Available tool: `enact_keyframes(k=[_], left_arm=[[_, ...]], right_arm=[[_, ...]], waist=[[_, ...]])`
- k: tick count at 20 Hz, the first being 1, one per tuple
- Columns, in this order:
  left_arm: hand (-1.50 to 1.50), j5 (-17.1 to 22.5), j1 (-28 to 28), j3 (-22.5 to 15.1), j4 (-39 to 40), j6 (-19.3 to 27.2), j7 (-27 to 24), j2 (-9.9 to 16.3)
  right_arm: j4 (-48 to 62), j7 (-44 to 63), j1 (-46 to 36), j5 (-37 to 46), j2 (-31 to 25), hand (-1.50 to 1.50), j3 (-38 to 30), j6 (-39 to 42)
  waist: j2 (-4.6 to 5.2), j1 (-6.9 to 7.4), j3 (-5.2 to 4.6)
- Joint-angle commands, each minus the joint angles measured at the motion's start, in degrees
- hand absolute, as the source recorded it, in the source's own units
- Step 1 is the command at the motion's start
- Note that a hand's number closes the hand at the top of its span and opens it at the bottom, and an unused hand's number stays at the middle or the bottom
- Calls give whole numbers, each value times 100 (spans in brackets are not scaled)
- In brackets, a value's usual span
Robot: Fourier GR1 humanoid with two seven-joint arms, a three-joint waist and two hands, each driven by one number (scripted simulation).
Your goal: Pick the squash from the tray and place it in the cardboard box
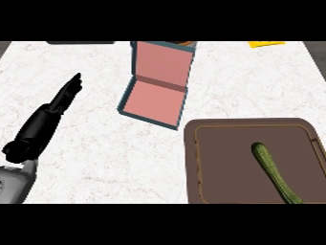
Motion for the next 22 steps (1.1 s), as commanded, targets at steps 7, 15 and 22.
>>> enact_keyframes(k=[7, 15, 22], left_arm=[[0, 10, 269, 254, -217, -216, 114, 44], [0, -110, 17, 504, 167, -567, -56, -94], [0, -463, 170, 399, 167, -386, -244, -536]], right_arm=[[-1916, 1310, 967, 1472, 7, -150, 370, 116], [-2218, 1603, 1572, 2323, 551, -150, 430, 468], [-1964, 1962, 1337, 3535, 1362, -150, 1101, 74]], waist=[[-18, -10, -3], [0, 9, 0], [11, 71, 2]])
